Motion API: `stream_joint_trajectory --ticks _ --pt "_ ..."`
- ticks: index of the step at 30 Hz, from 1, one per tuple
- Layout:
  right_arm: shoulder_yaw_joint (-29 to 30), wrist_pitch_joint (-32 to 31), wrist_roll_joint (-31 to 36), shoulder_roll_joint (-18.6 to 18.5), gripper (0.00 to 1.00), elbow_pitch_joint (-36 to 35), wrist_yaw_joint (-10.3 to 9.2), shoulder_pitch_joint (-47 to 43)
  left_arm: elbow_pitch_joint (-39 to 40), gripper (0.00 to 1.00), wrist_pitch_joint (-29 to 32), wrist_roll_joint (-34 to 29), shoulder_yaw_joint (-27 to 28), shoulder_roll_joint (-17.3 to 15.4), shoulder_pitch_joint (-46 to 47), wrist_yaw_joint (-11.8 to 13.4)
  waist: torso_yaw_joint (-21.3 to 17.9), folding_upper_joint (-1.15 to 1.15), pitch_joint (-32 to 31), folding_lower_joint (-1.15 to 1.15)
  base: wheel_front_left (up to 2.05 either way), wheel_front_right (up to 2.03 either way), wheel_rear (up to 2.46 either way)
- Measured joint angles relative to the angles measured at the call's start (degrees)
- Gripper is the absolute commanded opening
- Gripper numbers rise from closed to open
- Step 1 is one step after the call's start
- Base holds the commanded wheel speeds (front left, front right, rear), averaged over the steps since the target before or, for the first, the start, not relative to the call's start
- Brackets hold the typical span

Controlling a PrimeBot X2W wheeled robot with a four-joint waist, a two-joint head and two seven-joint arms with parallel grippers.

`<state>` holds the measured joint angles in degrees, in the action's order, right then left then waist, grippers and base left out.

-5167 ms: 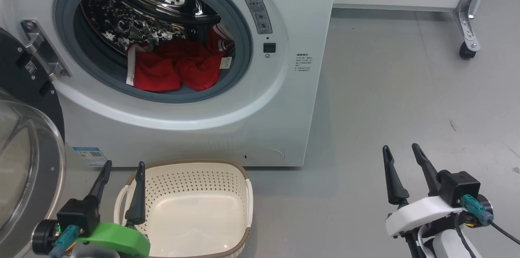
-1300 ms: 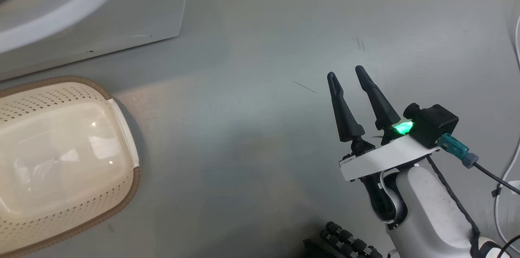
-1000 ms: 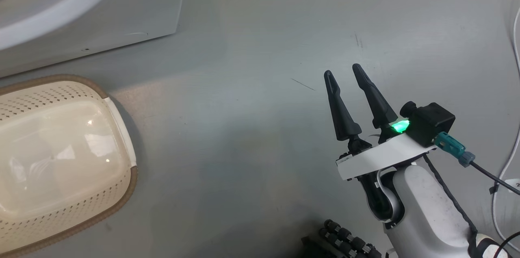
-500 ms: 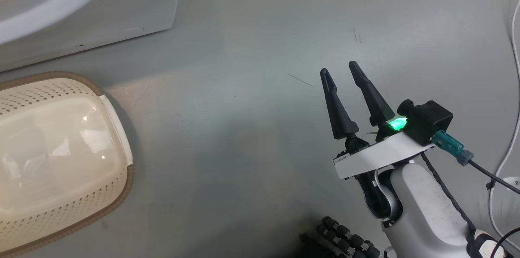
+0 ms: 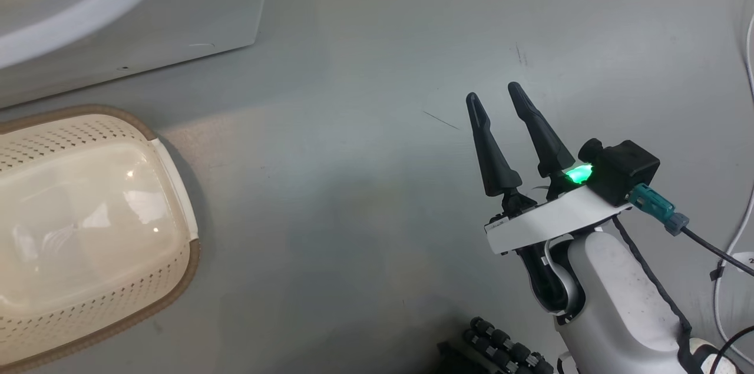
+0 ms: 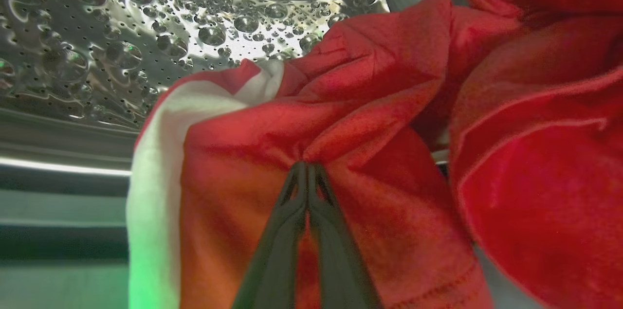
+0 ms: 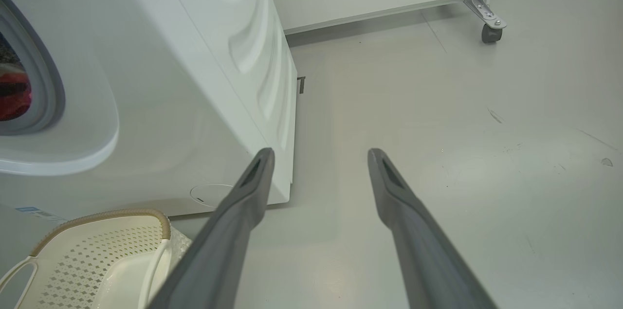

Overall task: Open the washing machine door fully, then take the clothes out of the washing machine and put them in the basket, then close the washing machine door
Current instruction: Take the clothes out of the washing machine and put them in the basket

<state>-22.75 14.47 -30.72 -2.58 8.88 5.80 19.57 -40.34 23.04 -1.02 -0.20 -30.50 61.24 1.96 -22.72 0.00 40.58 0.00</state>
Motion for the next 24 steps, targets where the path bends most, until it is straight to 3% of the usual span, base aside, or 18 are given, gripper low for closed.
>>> stream_joint_trajectory --ticks 10,24 --pt "1.20 0.00 0.88 -0.01 1.00 0.87 -0.41 0.00 -1.94 0.00 -7.37 2.10 0.57 3.70 -0.48 0.86 0.95 0.00 -2.80 0.00 0.00 0.00 0.00" --pt "2.79 0.03 3.24 -0.03 1.00 4.17 -0.40 -1.60 -5.88 0.00 -19.44 5.79 1.89 9.34 -7.89 1.21 3.25 0.00 -10.04 0.00 0.00 0.00 0.00"
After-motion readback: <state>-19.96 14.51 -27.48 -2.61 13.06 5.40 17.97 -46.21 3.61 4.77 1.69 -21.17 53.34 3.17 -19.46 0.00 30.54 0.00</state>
